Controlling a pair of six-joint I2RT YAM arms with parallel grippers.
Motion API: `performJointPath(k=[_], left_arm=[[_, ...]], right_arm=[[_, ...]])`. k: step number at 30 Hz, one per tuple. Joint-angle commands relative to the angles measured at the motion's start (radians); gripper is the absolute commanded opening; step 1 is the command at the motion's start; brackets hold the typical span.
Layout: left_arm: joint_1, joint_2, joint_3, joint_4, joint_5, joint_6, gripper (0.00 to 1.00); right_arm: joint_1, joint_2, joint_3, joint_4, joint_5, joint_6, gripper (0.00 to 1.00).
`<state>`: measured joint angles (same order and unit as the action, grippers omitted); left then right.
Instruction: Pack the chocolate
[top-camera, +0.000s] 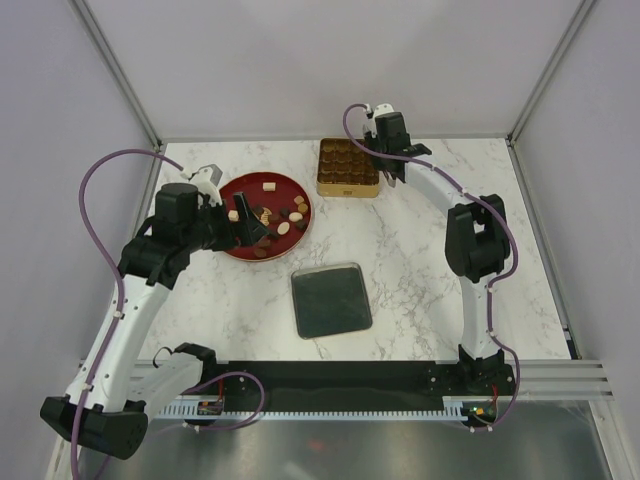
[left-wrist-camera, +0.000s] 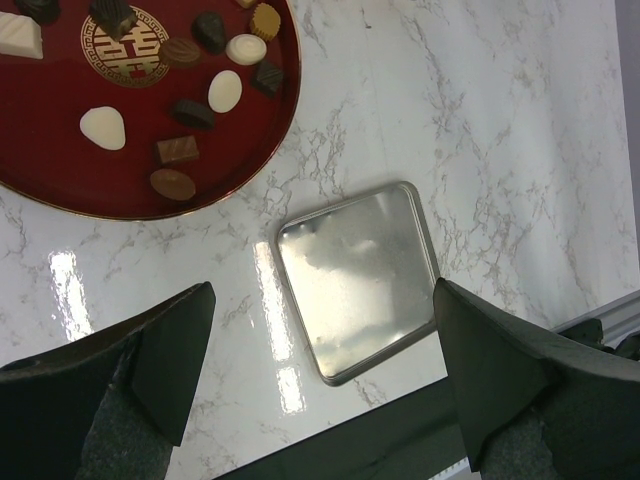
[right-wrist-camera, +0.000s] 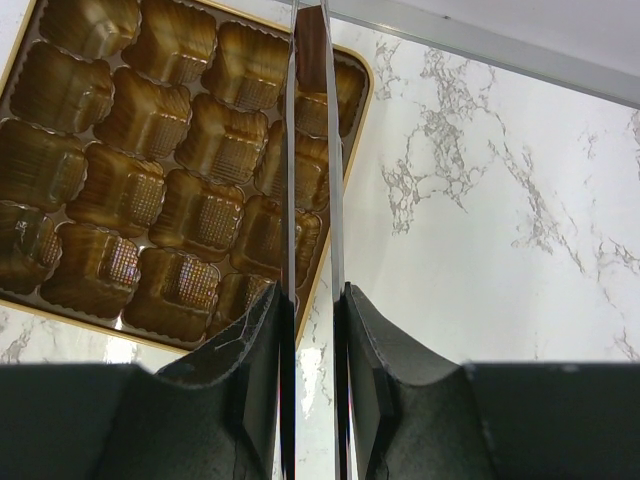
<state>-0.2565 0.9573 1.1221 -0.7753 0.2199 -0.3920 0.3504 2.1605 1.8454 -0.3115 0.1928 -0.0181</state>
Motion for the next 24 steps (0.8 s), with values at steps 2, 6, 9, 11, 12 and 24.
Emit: performJointPath(k=[2,6,9,11,12,24], left_arm=[[0.005,0.008,0.005,0.042,0.012,-0.01,0.98],[0.005,0.009,0.007,0.041,0.01,-0.008,0.98],[0.005,0.014,0.011,0.044,0.013,-0.01,0.98],[0.005,0.014,0.016,0.042,0.015,-0.01,0.98],[0.006,0.014,0.019,0.042,0.015,-0.008,0.98],[0.005,0.009,0.028,0.041,0.016,-0.008,0.98]], right_arm=[[-0.004,0.012,0.0,0.051,0.007,0.009,0.32],[-0.004,0.019,-0.002,0.051,0.011,0.007,0.34],[-0.004,0.021,-0.005,0.051,0.01,0.009,0.35],[-0.004,0.019,-0.006,0.051,0.011,0.01,0.36],[-0.004,0.019,-0.008,0.051,0.011,0.01,0.37],[-0.005,0.006,0.021,0.049,0.019,-0.017,0.45]])
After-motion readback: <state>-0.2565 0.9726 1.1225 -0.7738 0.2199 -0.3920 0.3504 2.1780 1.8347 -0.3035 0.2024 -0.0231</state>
